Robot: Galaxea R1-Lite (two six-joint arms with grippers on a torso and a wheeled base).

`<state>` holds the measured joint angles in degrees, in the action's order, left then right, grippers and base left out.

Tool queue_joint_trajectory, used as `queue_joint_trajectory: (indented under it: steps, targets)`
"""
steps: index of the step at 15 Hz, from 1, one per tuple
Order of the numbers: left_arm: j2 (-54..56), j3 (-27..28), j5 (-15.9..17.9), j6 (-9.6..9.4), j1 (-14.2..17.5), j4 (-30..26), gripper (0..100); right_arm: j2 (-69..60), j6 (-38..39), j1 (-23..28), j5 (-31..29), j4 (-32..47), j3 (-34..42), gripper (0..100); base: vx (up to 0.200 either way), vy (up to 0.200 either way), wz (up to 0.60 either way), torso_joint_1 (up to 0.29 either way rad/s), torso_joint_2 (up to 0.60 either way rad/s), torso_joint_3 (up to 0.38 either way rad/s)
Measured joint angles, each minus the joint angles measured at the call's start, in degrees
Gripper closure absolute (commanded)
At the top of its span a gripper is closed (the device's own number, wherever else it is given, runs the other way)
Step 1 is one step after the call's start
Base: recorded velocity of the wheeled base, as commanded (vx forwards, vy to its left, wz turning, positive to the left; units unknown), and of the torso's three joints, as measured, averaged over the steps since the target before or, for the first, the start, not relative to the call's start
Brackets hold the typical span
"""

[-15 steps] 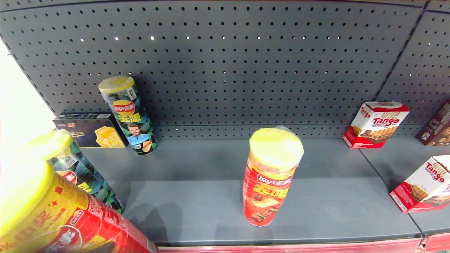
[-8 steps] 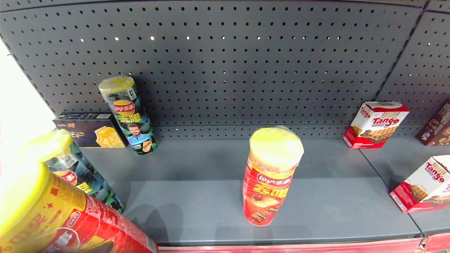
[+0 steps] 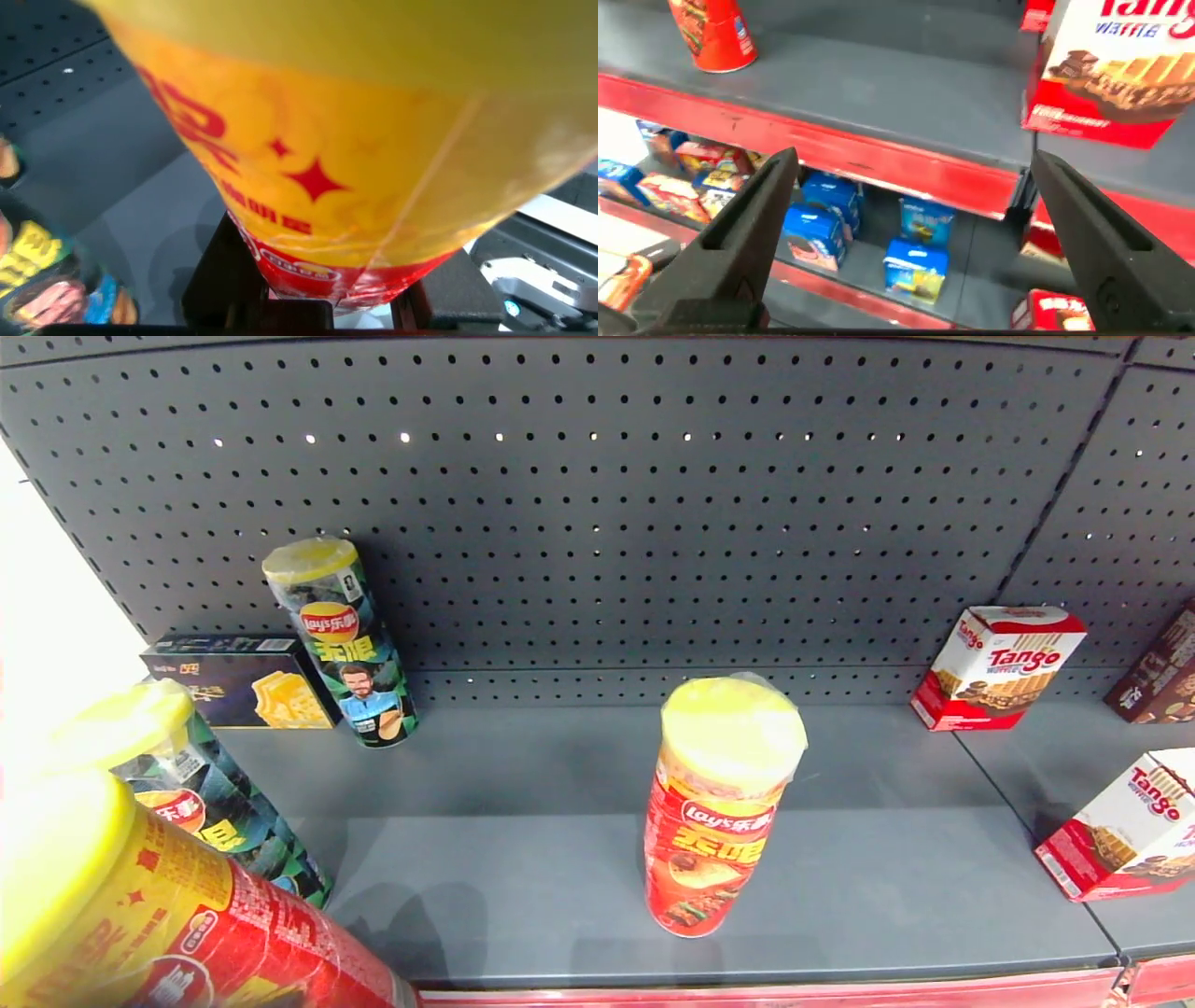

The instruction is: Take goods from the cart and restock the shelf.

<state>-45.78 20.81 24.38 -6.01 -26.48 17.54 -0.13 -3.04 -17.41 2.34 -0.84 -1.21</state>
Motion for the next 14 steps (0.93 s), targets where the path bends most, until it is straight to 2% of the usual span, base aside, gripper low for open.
queue_joint_trajectory:
  steps: [3,9,14]
  targets:
    - [-0.04,-0.28,0.63,0.07,-0.45,0.00,100,0.00,3.30,0.29,-3.10,0.66,0.74,0,0.000,0.000,0.00,0.000,0.00,0.000]
    - [-0.09,-0.15,0.83,0.11,-0.61,0.24,100,2.74,3.06,2.63,-3.29,0.84,1.16,0,0.000,0.000,0.00,0.000,0.00,0.000]
    - [-0.09,-0.34,0.66,0.21,-0.39,0.02,100,5.75,3.04,17.10,-3.23,0.79,1.21,0,0.000,0.000,0.00,0.000,0.00,0.000]
